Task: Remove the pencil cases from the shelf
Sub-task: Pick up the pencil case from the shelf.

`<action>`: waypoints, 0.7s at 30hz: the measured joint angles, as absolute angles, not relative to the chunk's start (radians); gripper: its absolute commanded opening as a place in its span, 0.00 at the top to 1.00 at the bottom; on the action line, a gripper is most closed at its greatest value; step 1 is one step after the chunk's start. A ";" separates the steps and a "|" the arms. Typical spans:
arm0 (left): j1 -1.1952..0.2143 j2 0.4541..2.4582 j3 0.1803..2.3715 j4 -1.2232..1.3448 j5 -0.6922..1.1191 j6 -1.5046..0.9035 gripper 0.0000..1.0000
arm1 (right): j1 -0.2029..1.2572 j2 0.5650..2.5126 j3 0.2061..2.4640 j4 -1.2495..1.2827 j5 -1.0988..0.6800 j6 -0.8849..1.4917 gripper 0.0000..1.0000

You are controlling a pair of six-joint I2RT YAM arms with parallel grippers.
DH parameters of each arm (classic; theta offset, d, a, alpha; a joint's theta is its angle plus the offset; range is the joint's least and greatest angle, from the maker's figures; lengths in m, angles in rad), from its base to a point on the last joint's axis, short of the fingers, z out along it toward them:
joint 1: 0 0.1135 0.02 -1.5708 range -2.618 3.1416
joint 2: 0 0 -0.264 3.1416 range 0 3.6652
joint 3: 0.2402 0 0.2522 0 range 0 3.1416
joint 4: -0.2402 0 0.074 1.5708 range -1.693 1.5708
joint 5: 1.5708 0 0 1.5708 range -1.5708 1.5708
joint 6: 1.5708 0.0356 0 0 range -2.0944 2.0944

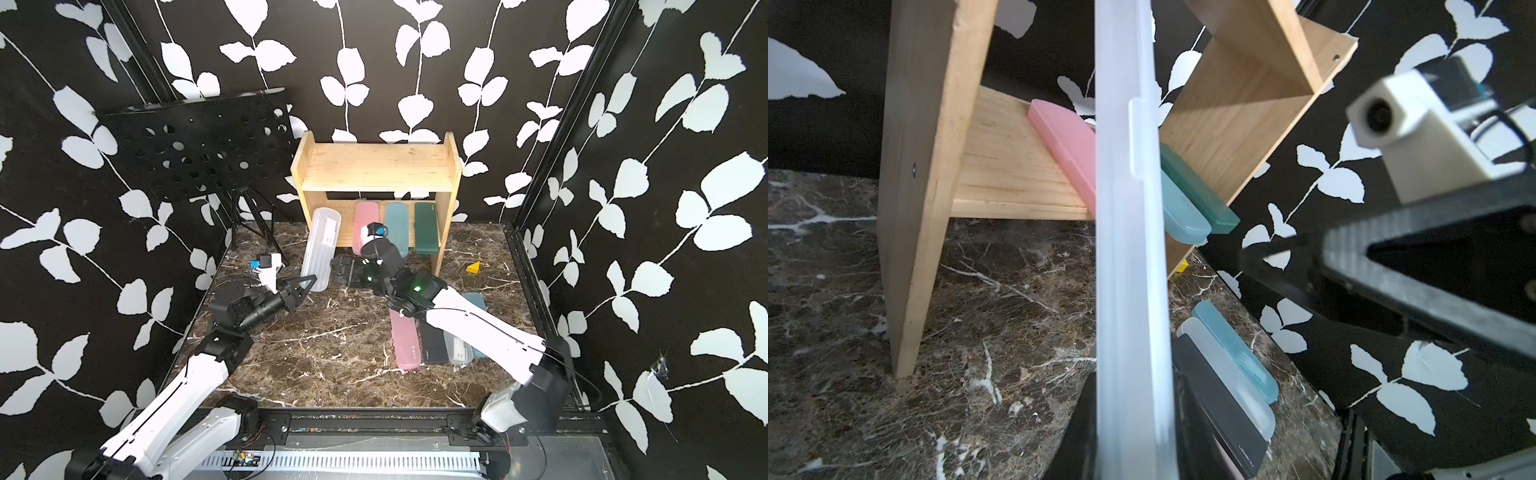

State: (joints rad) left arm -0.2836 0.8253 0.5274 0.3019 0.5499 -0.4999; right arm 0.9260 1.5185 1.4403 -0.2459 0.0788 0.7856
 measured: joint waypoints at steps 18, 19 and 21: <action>-0.286 0.744 0.516 0.229 0.536 -0.459 1.00 | 0.972 1.753 1.688 -0.216 0.043 0.799 0.10; -0.286 0.742 0.515 0.228 0.536 -0.458 1.00 | 0.972 1.756 1.688 -0.218 0.044 0.798 0.10; -0.286 0.740 0.515 0.228 0.540 -0.455 1.00 | 0.973 1.761 1.690 -0.223 0.044 0.797 0.10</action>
State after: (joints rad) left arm -0.2855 0.7399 0.5152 0.2283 0.5396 -0.4553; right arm 0.9726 1.7611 1.6901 -0.2230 0.0437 0.7967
